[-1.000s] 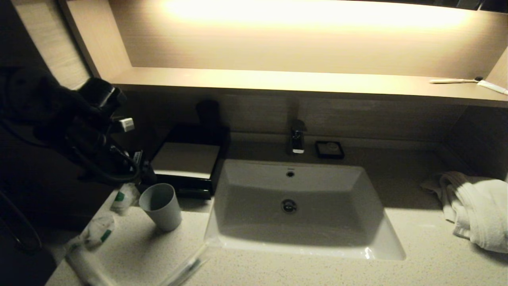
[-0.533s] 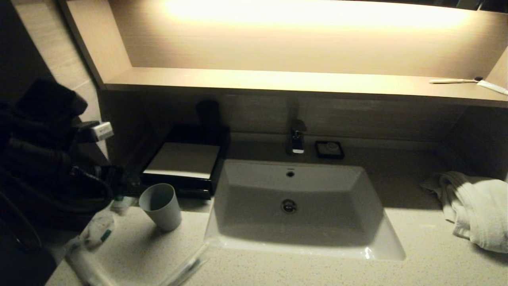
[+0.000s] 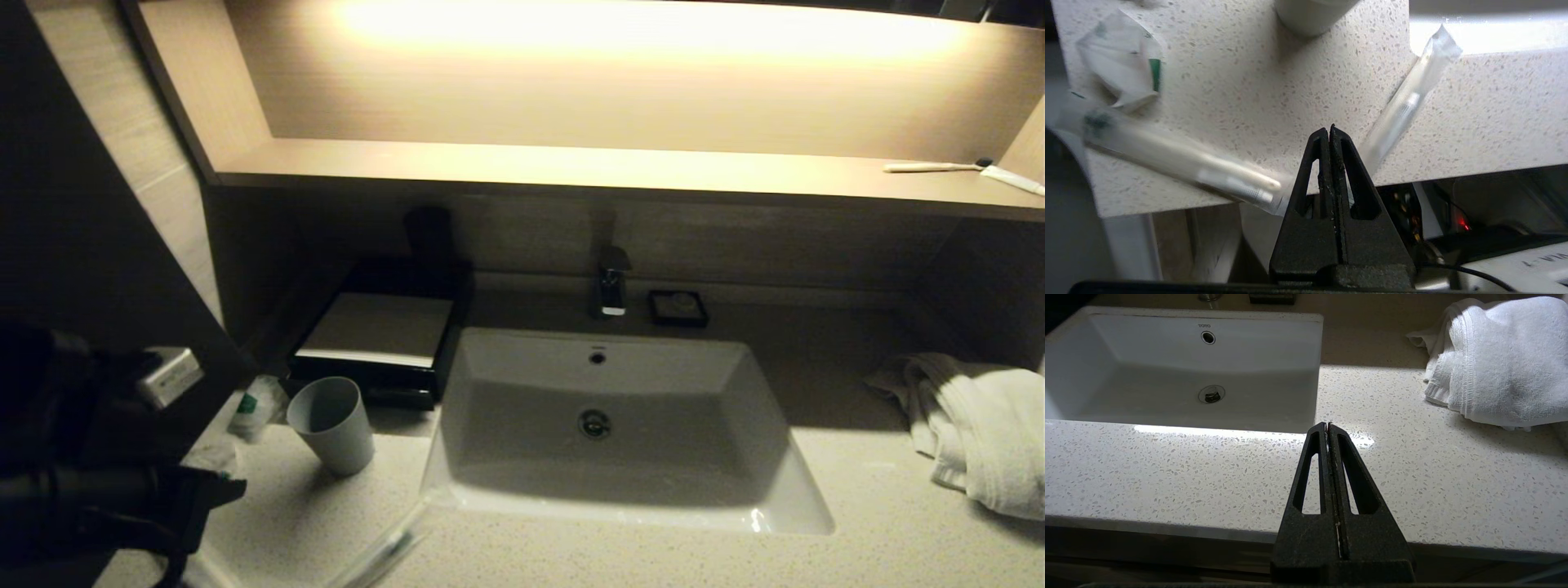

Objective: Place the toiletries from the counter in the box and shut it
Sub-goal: Pick up the cup

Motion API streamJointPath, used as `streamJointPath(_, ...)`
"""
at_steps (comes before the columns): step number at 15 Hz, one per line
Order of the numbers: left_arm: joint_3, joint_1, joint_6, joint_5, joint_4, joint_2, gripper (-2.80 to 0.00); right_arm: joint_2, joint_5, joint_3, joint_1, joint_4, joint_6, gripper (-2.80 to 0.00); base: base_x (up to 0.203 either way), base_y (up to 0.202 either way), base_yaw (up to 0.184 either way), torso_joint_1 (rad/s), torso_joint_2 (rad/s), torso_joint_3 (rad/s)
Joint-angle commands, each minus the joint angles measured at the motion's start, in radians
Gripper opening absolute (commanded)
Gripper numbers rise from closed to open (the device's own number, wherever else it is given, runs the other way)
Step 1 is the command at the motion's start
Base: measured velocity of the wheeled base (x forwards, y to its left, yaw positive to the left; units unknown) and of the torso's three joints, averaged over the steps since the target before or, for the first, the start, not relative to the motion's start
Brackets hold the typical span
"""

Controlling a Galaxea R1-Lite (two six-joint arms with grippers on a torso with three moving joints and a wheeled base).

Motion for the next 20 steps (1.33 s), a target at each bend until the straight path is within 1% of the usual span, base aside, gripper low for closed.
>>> streamJointPath(1,0.097,0.001,0.004,-0.004,-0.084,-0.033,-2.8,0.0,0.0,0.0,0.0,0.0,0.0,-2.8,0.0,0.0,0.0,0.0,0.0,0.0)
streamJointPath(3,0.136,0.001,0.005,-0.008,-0.124,-0.026,-2.8,0.0,0.0,0.0,0.0,0.0,0.0,-2.8,0.0,0.0,0.0,0.0,0.0,0.0)
streamJointPath(7,0.179,0.001,0.013,-0.056,-0.167,0.005,-2.8,0.0,0.0,0.0,0.0,0.0,0.0,-2.8,0.0,0.0,0.0,0.0,0.0,0.0)
streamJointPath(10,0.206,0.001,0.023,-0.058,-0.203,0.031,-2.8,0.0,0.0,0.0,0.0,0.0,0.0,-2.8,0.0,0.0,0.0,0.0,0.0,0.0)
streamJointPath(13,0.261,0.001,0.066,-0.057,-0.31,0.076,-2.8,0.0,0.0,0.0,0.0,0.0,0.0,-2.8,0.0,0.0,0.0,0.0,0.0,0.0)
streamJointPath(16,0.321,0.001,0.079,-0.059,-0.439,0.123,-2.8,0.0,0.0,0.0,-0.001,0.0,0.0,-2.8,0.0,0.0,0.0,0.0,0.0,0.0)
streamJointPath(20,0.32,0.001,0.081,-0.061,-0.473,0.183,-2.8,0.0,0.0,0.0,0.0,0.0,0.0,-2.8,0.0,0.0,0.0,0.0,0.0,0.0)
